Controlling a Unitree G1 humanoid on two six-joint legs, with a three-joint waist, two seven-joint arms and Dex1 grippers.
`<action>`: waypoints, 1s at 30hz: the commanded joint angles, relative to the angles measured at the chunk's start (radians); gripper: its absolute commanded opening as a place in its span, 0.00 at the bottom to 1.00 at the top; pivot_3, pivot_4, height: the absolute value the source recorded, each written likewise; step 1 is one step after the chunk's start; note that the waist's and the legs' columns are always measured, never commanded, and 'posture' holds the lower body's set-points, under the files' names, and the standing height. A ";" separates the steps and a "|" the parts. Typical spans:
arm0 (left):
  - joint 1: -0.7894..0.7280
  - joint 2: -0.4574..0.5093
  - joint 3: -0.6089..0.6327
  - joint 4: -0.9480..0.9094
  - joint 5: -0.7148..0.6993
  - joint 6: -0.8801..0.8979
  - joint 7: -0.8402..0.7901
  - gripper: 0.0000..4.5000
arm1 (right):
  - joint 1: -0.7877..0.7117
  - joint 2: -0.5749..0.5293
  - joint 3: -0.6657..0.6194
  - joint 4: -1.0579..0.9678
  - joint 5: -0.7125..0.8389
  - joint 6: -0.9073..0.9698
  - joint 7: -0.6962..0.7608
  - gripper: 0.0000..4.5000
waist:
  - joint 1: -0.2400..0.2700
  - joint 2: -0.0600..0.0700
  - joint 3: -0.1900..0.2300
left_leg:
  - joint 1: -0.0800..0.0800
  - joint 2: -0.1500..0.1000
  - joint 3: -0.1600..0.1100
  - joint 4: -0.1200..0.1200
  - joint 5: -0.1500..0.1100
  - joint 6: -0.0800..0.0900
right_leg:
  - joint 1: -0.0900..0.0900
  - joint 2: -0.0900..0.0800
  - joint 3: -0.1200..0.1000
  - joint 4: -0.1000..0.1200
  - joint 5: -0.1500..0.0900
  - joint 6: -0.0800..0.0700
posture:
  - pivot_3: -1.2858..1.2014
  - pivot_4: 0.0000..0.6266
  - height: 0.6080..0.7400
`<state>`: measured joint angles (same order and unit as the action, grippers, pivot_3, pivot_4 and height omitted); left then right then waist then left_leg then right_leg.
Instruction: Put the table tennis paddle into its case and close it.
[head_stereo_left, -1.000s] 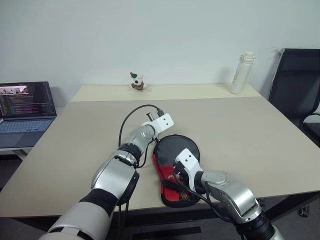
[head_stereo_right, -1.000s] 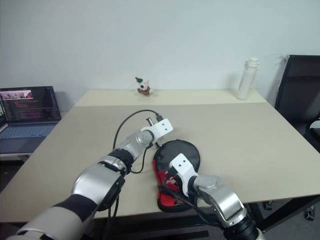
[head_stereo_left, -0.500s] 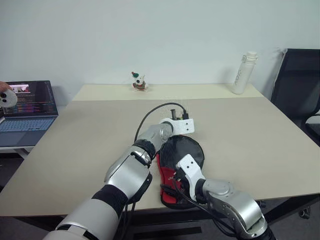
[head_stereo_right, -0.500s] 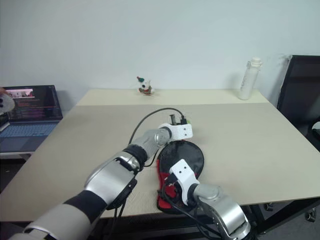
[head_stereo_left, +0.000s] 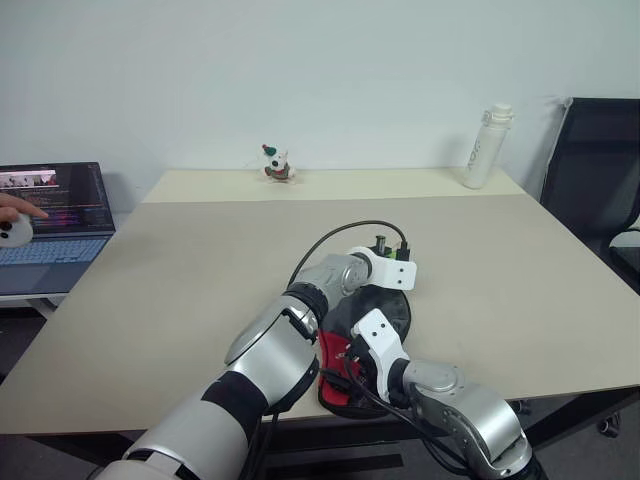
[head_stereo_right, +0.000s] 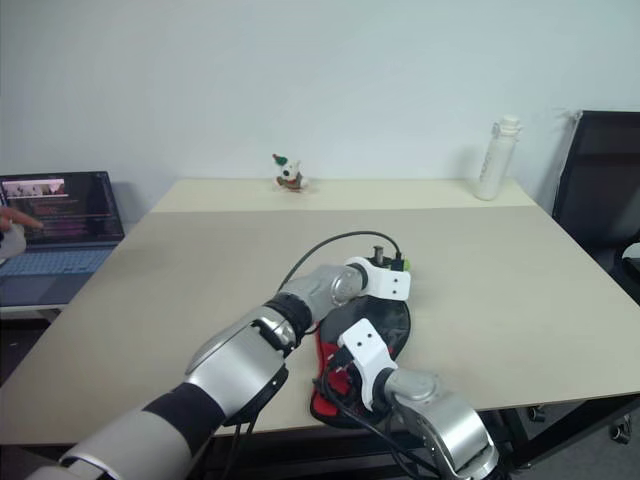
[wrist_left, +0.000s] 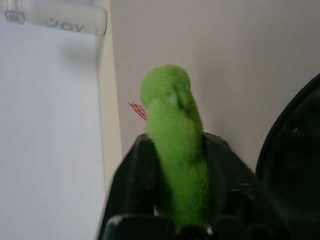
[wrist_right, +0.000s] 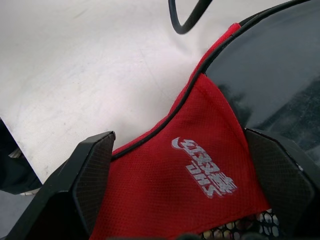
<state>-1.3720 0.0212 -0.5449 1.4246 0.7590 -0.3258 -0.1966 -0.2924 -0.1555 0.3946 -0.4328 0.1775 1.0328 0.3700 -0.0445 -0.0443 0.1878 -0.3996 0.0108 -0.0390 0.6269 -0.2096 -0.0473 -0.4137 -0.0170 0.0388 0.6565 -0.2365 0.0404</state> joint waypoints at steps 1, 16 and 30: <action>-0.008 0.004 0.015 -0.030 -0.022 -0.031 -0.041 0.63 | 0.042 0.006 0.077 0.123 0.032 0.092 0.025 1.00 | -0.004 0.000 -0.001 | 0.000 0.000 0.000 0.000 0.000 0.000 | 0.000 0.000 0.000 0.000 0.000 0.000 | 0.52 0.24 1.00; 0.060 0.176 0.449 -0.110 -0.496 -0.038 -0.432 0.70 | -0.090 -0.011 -0.095 0.059 0.156 0.039 0.154 1.00 | -0.026 0.000 -0.002 | 0.004 0.002 0.000 0.000 0.000 0.000 | 0.003 0.001 0.000 0.002 0.000 0.000 | 0.52 0.24 1.00; 0.790 0.402 0.576 -1.136 -0.961 0.540 -1.002 0.70 | -0.155 -0.160 -0.515 -0.006 0.374 0.024 0.153 1.00 | -0.011 0.001 -0.001 | -0.002 0.002 -0.001 0.001 0.000 0.000 | -0.005 0.000 0.001 0.006 0.000 -0.002 | 0.52 0.24 1.00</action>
<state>-0.5920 0.4127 0.0132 0.4243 -0.1506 0.1422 -1.2218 -0.4285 -0.3053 -0.0781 -0.4715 0.5712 1.0969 0.5596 -0.0551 -0.0433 0.1873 -0.4014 0.0132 -0.0399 0.6280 -0.2096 -0.0474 -0.4178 -0.0166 0.0399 0.6626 -0.2369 0.0386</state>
